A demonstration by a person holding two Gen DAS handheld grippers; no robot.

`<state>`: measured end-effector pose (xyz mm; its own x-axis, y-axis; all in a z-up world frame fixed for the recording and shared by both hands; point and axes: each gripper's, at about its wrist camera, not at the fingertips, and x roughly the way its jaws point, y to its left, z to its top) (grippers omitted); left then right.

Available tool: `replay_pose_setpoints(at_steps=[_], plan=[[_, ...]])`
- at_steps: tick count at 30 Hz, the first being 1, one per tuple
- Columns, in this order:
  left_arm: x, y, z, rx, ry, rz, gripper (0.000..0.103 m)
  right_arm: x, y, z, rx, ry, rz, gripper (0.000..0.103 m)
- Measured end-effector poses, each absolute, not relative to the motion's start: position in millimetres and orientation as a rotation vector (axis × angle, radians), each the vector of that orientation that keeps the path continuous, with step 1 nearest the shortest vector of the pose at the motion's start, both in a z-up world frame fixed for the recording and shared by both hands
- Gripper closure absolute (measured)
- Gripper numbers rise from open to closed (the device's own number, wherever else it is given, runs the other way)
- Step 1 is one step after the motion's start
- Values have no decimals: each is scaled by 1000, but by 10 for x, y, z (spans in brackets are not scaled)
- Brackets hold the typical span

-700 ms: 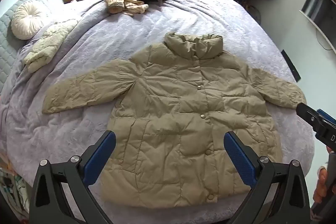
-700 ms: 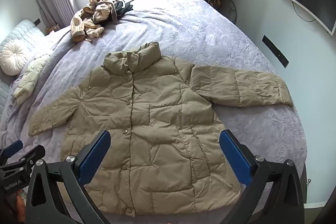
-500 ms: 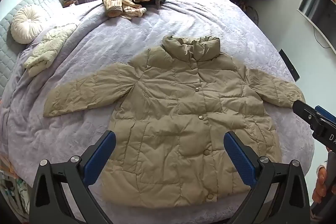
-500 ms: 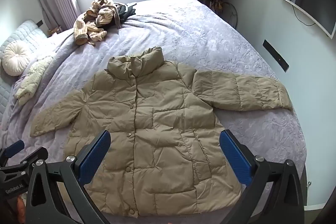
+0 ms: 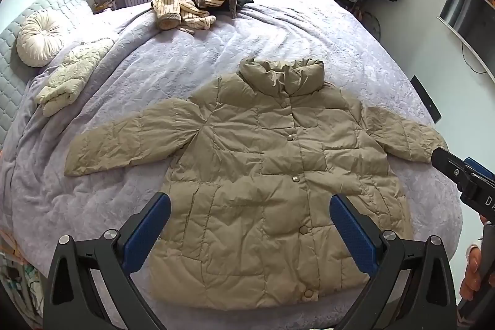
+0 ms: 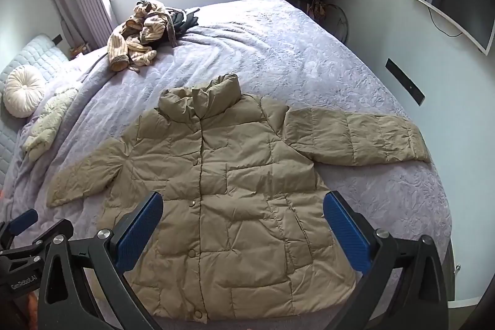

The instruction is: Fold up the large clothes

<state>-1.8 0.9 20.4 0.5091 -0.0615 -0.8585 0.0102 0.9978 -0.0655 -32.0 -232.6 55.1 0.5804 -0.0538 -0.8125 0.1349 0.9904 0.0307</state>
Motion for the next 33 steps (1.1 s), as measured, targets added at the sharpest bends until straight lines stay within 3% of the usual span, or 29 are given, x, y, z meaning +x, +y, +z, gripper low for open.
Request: replay_pose_setpoints(at_steps=[33], plan=[[39, 83, 233, -61, 1034, -32, 0, -287, -2240, 540, 89, 951, -109, 0]])
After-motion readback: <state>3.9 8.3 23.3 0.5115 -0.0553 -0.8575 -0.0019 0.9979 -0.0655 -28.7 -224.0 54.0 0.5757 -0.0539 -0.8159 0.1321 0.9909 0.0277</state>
